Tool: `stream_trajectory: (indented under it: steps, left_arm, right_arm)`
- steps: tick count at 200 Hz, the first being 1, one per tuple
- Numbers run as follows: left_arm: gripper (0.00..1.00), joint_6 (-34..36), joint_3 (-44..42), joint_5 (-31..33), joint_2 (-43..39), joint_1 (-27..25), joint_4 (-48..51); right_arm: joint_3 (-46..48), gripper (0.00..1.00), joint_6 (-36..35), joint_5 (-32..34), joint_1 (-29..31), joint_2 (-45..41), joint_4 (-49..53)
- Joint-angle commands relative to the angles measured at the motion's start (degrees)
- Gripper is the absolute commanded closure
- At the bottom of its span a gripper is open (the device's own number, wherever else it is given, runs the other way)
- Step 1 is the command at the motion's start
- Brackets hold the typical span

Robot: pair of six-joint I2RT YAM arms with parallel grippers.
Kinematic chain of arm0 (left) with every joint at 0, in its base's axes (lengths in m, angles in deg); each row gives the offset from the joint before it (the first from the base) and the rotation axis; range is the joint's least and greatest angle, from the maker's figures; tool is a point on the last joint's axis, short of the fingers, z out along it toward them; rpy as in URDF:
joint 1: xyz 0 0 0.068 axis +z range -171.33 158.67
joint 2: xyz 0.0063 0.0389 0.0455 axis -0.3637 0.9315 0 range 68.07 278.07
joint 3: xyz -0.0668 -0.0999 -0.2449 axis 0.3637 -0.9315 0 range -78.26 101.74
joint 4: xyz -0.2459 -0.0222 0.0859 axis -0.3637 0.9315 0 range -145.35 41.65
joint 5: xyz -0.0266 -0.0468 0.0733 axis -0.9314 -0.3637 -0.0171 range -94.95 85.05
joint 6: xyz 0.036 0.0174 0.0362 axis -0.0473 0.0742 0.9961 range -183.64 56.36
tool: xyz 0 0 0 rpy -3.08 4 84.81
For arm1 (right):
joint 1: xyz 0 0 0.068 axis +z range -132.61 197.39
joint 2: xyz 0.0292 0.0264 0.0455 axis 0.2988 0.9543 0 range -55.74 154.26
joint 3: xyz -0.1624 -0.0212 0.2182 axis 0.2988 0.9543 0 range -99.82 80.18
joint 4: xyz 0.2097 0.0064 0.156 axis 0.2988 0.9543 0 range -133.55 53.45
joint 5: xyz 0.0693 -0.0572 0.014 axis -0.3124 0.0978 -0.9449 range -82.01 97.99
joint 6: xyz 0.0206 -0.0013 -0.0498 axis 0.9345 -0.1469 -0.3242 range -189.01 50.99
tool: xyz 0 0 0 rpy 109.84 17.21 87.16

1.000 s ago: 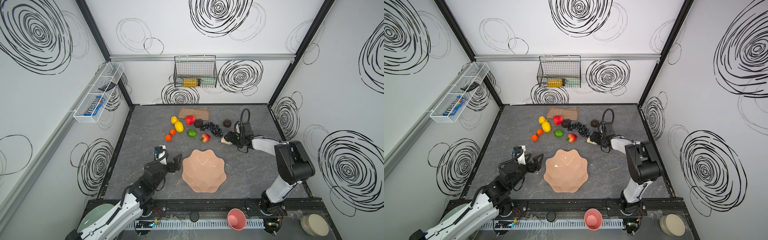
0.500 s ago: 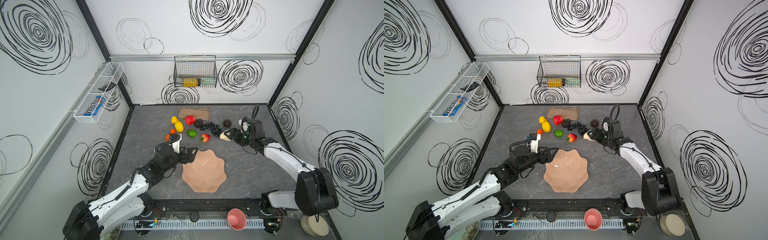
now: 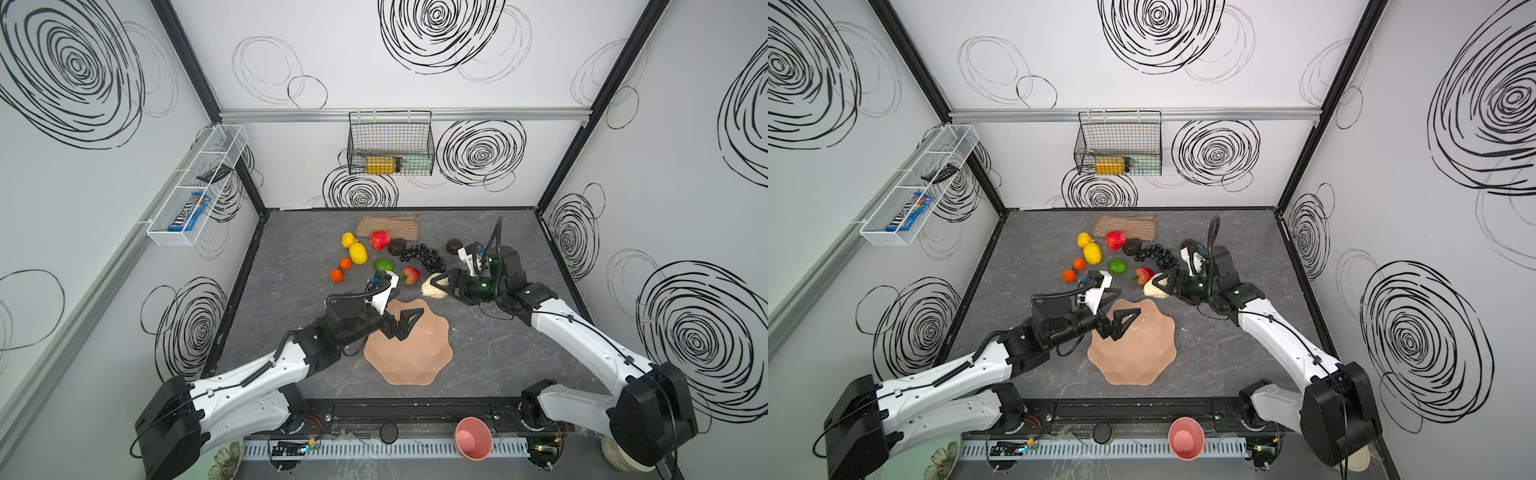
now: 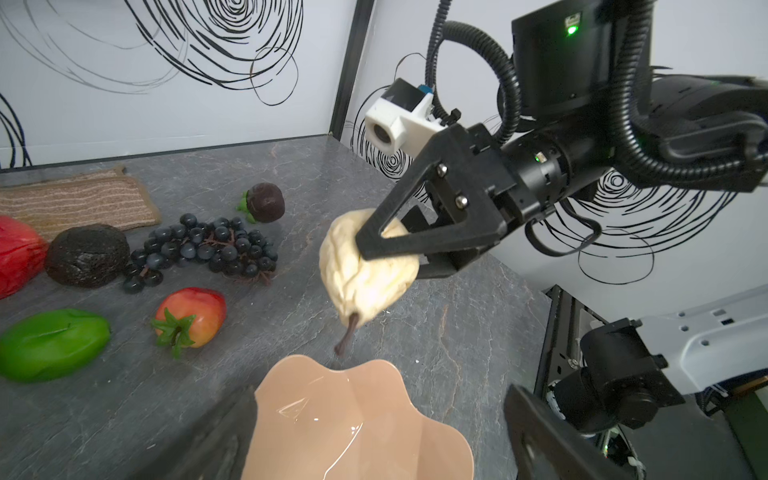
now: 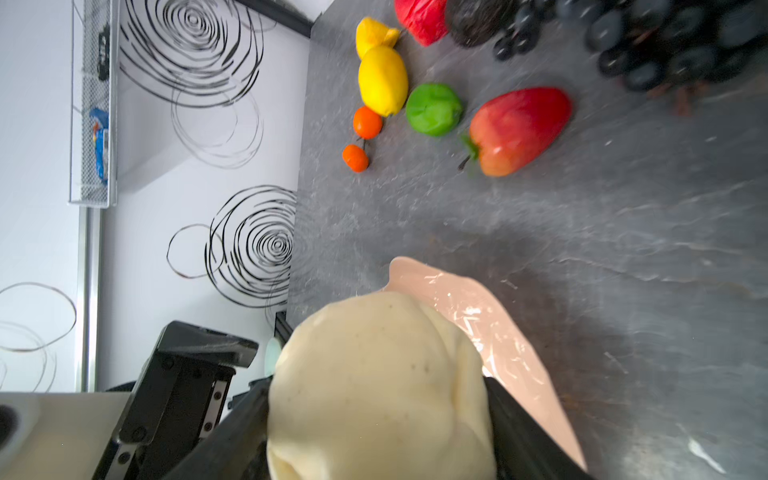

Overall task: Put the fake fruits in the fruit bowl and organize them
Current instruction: 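Carry the pear with the right gripper toward the left gripper and hand it over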

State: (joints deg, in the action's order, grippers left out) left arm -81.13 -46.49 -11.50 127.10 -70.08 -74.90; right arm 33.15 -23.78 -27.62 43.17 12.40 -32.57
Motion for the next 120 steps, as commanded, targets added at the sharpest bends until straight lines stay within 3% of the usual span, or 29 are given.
stream_trajectory:
  steps: [1,26,120]
  left_arm:
    - [0.03,3.2,3.0,1.6,2.2,-0.7,-5.6]
    - [0.0,3.5,3.4,1.3,4.0,-0.8,-5.9]
    - [0.07,4.1,2.5,-0.4,6.1,-1.0,-8.1]
  right_arm:
    - [-0.3,0.26,2.1,-2.4,1.9,-0.9,-0.8]
    - [-0.6,0.27,3.0,-3.4,3.3,-0.2,-1.6]
    - [-3.9,0.28,3.0,-4.0,8.0,1.0,-1.8]
